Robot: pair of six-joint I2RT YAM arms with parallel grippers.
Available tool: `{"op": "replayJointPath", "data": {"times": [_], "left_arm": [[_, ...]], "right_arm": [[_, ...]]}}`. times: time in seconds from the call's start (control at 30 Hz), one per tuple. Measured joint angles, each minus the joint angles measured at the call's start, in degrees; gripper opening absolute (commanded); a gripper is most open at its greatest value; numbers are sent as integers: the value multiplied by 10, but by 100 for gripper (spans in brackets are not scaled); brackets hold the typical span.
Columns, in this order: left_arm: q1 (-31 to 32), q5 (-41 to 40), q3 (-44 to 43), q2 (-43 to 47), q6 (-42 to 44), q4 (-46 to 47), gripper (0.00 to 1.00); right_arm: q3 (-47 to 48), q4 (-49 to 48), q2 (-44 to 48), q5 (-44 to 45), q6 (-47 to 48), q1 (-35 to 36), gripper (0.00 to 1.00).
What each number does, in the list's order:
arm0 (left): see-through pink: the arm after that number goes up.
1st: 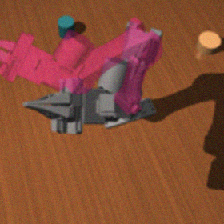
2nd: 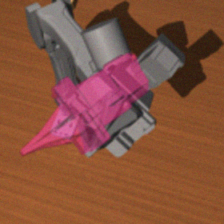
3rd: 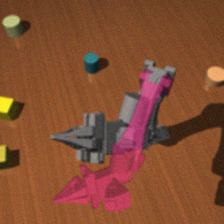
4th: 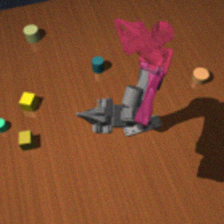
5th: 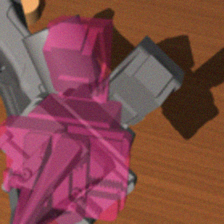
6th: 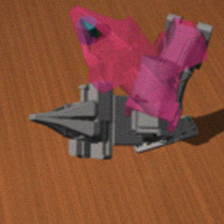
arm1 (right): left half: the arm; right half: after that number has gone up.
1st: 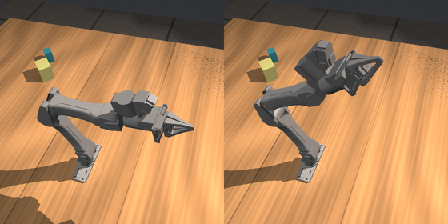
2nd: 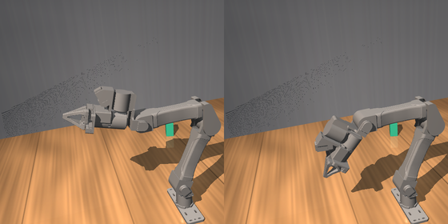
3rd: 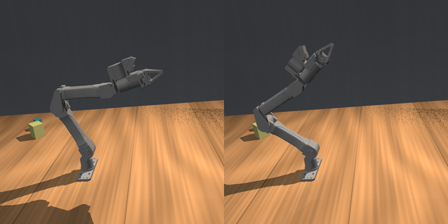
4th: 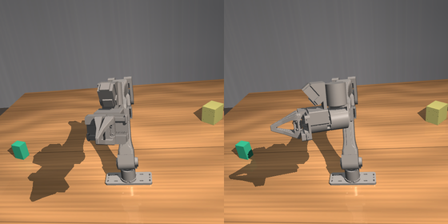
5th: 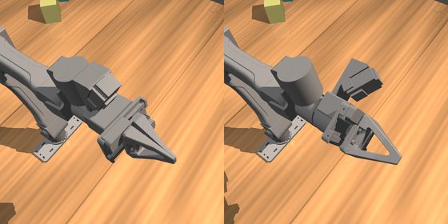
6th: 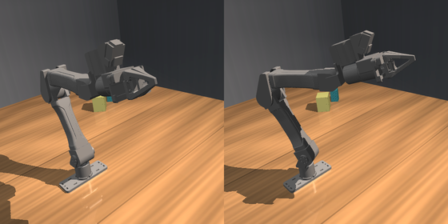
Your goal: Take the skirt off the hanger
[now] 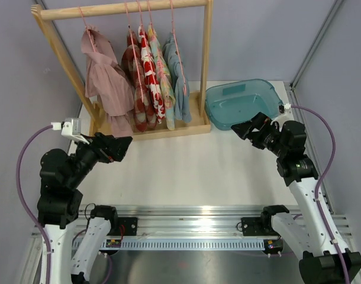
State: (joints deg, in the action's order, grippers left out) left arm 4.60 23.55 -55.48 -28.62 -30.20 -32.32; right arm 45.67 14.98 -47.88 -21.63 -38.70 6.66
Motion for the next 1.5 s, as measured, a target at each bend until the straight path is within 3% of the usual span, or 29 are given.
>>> {"op": "replayJointPath", "data": {"times": [0.17,0.3,0.6,0.77,0.8,0.97,1.17,1.5], "left_arm": [[0,-41,-85,7,38,-29,99],[0,-104,-209,-42,70,-77,99],[0,-243,-606,-374,114,-121,92],[0,-282,-749,-540,116,-122,86],[0,-286,-762,-568,116,-118,85],[0,-299,-781,-666,116,-113,62],[0,-329,-783,-729,119,-104,62],[4,-360,-801,-737,129,-68,64]], "right_arm": [[44,63,33,19,8,0,99],[81,127,60,47,24,0,99],[132,196,114,72,49,0,99],[121,204,113,70,60,0,100],[116,205,112,69,62,0,99],[94,215,100,57,76,0,99],[94,218,97,43,80,0,99],[93,216,83,25,80,0,99]]}}
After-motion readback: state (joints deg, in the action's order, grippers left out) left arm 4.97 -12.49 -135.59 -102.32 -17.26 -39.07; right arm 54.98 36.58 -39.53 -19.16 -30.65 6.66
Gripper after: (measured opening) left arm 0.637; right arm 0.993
